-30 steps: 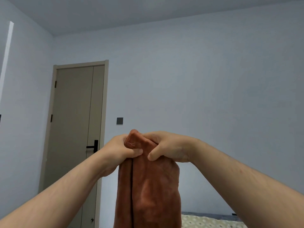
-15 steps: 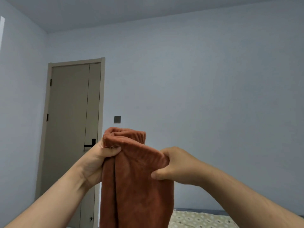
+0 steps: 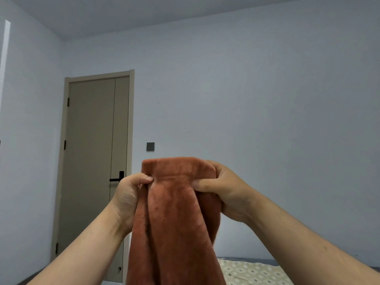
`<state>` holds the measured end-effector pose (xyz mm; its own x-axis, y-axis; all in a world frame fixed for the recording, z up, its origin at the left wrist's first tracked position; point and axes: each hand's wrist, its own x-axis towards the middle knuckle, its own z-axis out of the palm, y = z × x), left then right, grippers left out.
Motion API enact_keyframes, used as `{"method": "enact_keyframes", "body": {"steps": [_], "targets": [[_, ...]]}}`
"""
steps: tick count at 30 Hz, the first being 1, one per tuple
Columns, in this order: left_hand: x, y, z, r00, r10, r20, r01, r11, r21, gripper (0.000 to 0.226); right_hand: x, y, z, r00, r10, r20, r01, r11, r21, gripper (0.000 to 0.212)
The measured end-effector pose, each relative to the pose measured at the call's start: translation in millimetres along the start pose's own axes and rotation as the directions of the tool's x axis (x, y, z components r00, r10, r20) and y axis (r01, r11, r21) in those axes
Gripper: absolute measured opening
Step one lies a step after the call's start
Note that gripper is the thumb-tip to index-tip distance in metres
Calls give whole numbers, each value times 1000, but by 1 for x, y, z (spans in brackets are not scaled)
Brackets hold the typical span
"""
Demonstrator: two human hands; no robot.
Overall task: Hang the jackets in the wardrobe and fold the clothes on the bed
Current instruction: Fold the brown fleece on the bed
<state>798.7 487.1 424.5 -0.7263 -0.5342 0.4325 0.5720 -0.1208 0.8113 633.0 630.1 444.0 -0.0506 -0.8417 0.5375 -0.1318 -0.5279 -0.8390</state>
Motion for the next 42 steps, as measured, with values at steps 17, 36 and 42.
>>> {"method": "enact_keyframes", "body": {"steps": [17, 36, 42], "targets": [[10, 2, 7, 983, 157, -100, -134, 970, 204, 14, 4, 21, -7, 946, 282, -162, -233, 934, 270, 40], [-7, -53, 7, 907, 235, -351, -155, 958, 241, 43, -9, 30, 1, 900, 373, -227, -312, 913, 264, 60], [18, -10, 19, 819, 312, -480, -252, 949, 188, 23, -47, 62, 30, 954, 301, 3, -298, 944, 142, 97]]}}
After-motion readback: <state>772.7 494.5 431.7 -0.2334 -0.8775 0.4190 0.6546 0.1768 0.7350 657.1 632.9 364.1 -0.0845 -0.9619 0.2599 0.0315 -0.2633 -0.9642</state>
